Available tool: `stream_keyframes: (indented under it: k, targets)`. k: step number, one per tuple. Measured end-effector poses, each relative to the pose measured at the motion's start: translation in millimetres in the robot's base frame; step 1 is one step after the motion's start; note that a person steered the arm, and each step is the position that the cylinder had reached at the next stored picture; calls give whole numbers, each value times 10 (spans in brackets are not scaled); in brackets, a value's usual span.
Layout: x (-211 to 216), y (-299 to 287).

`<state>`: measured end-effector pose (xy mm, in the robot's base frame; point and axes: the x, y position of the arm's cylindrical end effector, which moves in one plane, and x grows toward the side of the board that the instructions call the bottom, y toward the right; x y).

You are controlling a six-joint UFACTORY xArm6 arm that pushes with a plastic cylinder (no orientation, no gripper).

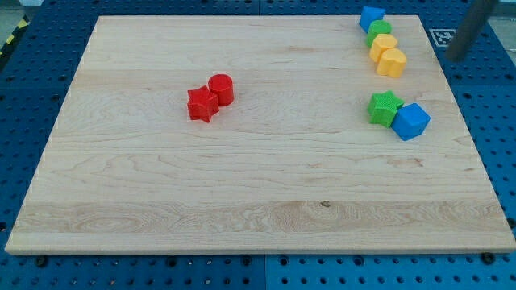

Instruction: Push the yellow hexagon left a bit

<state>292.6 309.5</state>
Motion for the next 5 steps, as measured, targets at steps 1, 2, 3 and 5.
stream_keyframes:
  k: [1,2,3,5]
  targets:
    - [-12,-146]
    - [-12,-561]
    - [-13,-1002]
    - [-76,-1328]
